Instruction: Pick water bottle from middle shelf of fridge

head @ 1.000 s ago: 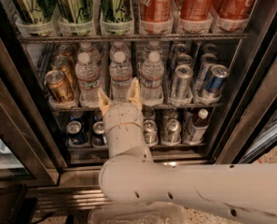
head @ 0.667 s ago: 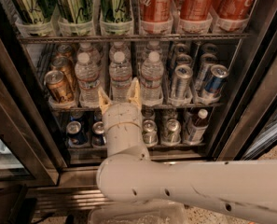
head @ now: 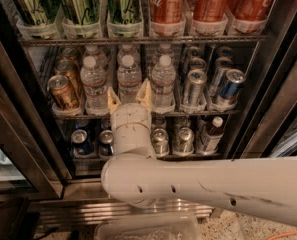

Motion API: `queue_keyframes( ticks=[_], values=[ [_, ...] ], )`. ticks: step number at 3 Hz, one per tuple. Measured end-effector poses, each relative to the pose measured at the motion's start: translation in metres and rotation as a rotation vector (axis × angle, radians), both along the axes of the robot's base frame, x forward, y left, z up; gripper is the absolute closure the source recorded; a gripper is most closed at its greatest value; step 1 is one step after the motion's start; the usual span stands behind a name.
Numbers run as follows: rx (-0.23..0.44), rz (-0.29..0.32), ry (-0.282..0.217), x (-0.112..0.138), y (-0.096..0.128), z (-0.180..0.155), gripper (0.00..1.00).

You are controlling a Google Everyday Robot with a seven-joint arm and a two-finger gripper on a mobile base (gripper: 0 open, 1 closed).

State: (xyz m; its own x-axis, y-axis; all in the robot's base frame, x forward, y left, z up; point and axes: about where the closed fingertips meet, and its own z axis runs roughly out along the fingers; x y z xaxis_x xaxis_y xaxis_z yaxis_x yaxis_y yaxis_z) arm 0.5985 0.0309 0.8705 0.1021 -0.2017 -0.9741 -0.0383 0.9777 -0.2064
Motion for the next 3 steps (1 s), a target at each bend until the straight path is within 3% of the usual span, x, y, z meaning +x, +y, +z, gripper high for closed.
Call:
queue_keyframes(
  ticks=[3],
  values=[
    [0.004, -0.023, 0.045, 0.02, -0.005, -0.013, 0.29]
  ],
)
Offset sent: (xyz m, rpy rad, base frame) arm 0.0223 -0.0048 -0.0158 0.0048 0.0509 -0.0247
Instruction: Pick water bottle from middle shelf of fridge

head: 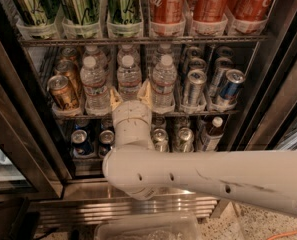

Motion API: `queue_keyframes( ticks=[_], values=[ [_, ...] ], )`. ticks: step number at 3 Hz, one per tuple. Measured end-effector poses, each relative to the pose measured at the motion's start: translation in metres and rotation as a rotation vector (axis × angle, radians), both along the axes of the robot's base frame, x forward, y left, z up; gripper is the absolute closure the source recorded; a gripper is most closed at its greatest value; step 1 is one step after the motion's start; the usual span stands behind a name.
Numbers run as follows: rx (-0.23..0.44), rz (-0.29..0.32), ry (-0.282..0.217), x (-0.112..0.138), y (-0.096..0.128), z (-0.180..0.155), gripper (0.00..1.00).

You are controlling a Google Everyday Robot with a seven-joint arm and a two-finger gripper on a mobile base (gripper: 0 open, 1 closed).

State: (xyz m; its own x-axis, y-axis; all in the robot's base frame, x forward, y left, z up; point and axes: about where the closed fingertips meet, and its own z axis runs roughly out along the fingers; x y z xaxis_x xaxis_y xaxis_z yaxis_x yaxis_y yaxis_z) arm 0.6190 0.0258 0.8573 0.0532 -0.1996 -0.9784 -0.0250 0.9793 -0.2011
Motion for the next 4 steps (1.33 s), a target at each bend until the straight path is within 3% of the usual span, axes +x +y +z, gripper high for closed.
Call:
queue_keyframes(
  ticks=[1, 3, 4],
  values=[
    [0.002, 0.003, 0.015, 0.0045, -0.0002, -0.0037, 0.48],
    [0.007, 0.008, 0.022, 0.0086, 0.001, -0.0052, 0.94],
    [0.007, 0.008, 0.022, 0.0086, 0.001, -0.0052, 1.0]
  ],
)
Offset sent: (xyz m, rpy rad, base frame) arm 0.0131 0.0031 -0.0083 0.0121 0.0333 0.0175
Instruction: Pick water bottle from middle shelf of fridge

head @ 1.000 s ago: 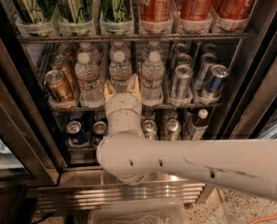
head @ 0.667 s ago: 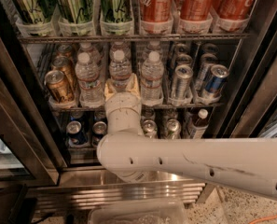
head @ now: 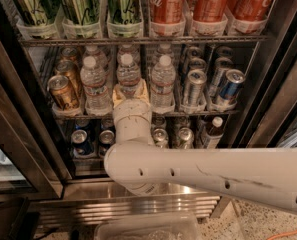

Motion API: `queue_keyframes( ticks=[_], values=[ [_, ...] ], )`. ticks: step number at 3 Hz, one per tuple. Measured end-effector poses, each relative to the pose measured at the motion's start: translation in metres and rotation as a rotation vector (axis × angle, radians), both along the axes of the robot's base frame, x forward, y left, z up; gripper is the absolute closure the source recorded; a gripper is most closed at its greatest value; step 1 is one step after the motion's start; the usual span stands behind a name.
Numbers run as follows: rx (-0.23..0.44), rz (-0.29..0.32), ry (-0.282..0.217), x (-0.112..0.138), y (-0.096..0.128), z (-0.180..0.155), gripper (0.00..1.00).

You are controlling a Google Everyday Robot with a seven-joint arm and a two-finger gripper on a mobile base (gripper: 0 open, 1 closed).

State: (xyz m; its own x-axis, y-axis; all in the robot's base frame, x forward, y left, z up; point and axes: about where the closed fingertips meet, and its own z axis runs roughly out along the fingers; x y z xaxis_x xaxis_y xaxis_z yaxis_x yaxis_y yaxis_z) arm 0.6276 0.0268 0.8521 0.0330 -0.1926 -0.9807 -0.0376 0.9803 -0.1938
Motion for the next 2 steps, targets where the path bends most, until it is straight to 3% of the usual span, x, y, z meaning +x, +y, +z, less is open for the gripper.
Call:
queue_keyframes(
  ticks=[2],
  values=[
    [0.049, 0.003, -0.035, -0.015, -0.007, 0.016, 1.0]
  ],
)
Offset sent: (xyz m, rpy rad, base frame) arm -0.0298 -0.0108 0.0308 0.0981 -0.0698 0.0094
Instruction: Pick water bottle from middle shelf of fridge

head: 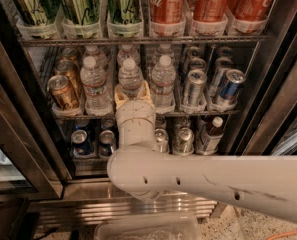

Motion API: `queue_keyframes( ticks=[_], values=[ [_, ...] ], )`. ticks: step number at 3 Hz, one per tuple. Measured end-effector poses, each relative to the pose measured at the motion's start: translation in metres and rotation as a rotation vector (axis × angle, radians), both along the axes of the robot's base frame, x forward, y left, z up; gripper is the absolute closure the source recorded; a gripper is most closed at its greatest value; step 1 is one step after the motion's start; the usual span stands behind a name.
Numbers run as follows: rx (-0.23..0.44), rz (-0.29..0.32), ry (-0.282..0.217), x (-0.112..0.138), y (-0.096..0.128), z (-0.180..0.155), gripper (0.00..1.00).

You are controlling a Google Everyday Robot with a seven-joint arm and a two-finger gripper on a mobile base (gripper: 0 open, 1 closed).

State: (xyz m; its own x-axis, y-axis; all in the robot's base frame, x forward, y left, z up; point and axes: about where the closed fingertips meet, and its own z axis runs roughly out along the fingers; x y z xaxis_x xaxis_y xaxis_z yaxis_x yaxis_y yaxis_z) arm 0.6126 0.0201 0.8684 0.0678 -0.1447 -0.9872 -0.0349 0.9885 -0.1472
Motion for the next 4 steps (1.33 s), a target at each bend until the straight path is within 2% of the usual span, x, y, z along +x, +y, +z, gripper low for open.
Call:
queue_keyframes(
  ticks=[2, 3, 4],
  values=[
    [0.054, 0.013, -0.034, -0.013, 0.002, 0.021, 1.0],
    [0.07, 0.026, -0.014, -0.018, 0.003, 0.026, 1.0],
    [0.054, 0.03, 0.052, -0.028, -0.006, 0.03, 1.0]
  ],
)
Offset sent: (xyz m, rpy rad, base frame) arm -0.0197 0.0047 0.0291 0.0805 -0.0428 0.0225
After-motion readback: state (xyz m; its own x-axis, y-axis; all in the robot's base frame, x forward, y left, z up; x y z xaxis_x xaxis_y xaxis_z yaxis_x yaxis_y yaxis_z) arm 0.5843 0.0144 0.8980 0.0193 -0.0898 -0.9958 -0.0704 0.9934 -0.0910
